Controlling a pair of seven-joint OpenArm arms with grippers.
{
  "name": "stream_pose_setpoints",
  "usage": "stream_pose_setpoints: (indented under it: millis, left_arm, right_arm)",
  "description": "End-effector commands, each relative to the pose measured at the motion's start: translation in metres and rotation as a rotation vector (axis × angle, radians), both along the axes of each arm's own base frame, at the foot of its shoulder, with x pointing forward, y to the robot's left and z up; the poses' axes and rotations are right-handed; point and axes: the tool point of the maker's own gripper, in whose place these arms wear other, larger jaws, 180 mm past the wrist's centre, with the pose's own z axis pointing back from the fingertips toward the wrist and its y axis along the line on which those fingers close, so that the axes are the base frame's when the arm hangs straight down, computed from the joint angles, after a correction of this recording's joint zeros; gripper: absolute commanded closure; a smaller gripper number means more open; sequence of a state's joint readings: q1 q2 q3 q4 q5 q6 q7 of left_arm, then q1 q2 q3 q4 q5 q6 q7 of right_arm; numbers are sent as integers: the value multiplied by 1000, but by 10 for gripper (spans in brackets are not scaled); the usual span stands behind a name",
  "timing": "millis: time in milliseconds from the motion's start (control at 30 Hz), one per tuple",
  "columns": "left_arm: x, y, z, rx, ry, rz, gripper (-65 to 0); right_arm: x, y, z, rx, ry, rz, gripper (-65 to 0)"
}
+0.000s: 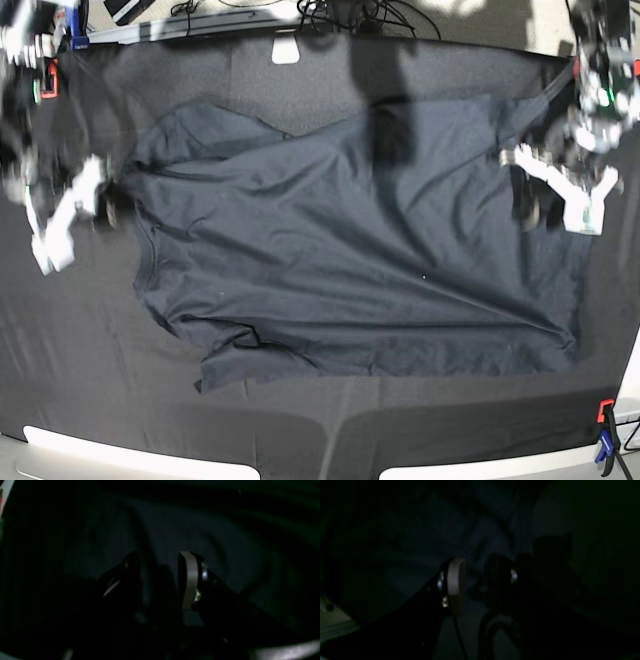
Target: Layout the t-shirt on the table in an organized manner, then fold the t-shirt properly
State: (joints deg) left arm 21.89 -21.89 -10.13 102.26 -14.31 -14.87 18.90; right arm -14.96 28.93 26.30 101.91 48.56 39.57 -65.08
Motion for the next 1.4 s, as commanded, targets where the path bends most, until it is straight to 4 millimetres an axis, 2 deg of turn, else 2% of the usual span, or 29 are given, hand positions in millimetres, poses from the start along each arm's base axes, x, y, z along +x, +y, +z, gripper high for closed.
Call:
stream_pose_setpoints:
  millis: [0,167,267,367,467,667,933,1133,1267,1367]
  left_arm:
    - [3,0,17,13,-62,-13,-230]
    - [-14,-5,18,73,-47,-44,-230]
    - [-20,-8,21,75,-50,-55,-230]
    - [-21,-9,23,75,-52,-57,-230]
    - [-21,-9,23,75,-54,-57,-230]
    - [-21,-9,23,75,-53,-57,-230]
    - [-21,-9,23,75,-53,-56,-230]
    - [-20,-6,23,78,-57,-37,-230]
    - [-19,-1,24,99,-61,-15,-230]
    - [-19,1,23,128,-59,-20,-230]
  right_arm:
    - [1,5,15,-3,-52,34,-209]
    - [-21,25,28,-49,-124,99,-209]
    - [-26,19,27,-142,-162,106,-209]
    - [-36,7,15,-265,-139,157,-209]
    - [-47,3,-1,-425,-115,323,-209]
    - [-60,14,-27,-686,-127,719,-209]
    - [-98,38,-58,-743,-84,955,-207]
    - [-97,51,-63,-754,-115,1000,-207]
    - [-80,57,-64,-785,-180,973,-207]
    - [-75,61,-69,-809,-197,995,-207]
